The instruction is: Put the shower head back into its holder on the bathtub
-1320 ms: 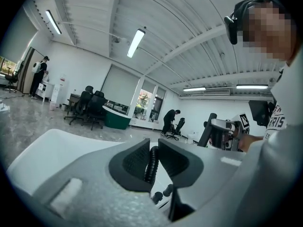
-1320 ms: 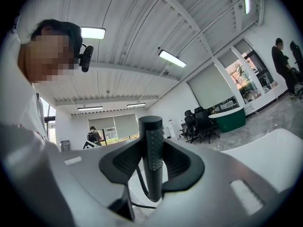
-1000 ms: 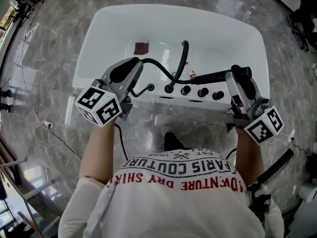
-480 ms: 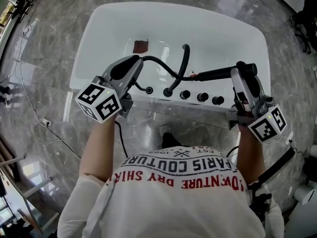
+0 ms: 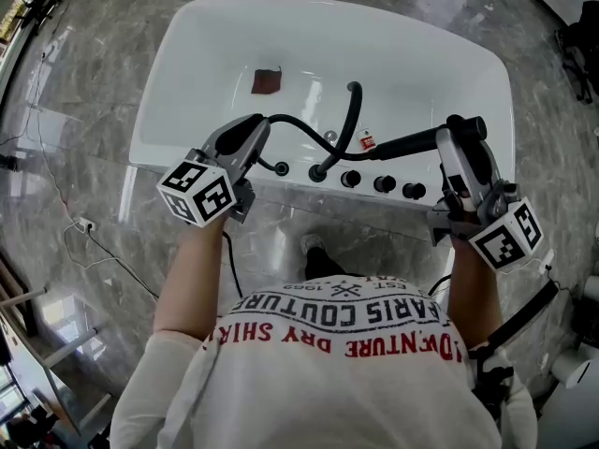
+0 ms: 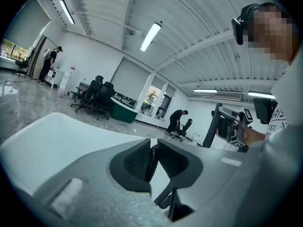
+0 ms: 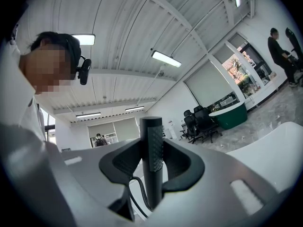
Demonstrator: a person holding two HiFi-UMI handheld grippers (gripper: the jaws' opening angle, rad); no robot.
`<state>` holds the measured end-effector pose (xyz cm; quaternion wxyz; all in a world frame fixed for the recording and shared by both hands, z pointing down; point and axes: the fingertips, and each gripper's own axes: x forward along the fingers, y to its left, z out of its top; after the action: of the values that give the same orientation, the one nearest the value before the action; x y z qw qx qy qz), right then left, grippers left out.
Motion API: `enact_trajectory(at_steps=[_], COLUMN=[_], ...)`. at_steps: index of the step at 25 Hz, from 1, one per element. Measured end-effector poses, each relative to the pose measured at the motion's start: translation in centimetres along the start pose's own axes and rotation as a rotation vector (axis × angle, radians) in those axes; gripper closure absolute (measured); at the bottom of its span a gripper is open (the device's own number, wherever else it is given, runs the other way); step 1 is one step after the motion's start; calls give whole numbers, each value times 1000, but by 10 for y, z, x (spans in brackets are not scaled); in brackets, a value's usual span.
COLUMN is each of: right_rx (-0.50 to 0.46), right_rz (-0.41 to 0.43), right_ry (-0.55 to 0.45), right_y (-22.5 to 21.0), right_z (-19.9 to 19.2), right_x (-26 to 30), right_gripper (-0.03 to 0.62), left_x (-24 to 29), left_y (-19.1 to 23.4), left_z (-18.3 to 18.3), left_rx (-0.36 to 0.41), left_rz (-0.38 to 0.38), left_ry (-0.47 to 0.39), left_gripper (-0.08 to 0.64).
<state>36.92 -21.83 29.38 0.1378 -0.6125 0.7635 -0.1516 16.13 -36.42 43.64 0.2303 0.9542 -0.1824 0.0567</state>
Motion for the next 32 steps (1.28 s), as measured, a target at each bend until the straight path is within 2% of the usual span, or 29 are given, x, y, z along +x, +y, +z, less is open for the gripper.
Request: enact_trajectory(at_steps=[16, 17, 20, 22, 24, 32], right_rx=[32, 46, 122, 105, 50, 48], right_rz=[63, 73, 123, 148, 165, 253], right_ry=[28, 28, 20, 52, 116, 246], right_y=[4, 6, 14, 22, 32, 60], right_z=[-16, -16, -21, -33, -53, -111], right_x=[25, 26, 32, 42, 55, 78], right_gripper=[451, 451, 453, 453, 453, 453], left_x=[-2, -3, -2, 3, 2, -15], left_y=[46, 47, 45, 47, 50, 60], left_z=[-77, -80, -88, -99, -109, -140], left_rx=[-137, -143, -133, -117, -135, -192], left_rz=[104, 106, 77, 80, 91, 134], left_ry=[106, 103, 105, 145, 169, 197], left_gripper=[522, 560, 560, 560, 560, 560])
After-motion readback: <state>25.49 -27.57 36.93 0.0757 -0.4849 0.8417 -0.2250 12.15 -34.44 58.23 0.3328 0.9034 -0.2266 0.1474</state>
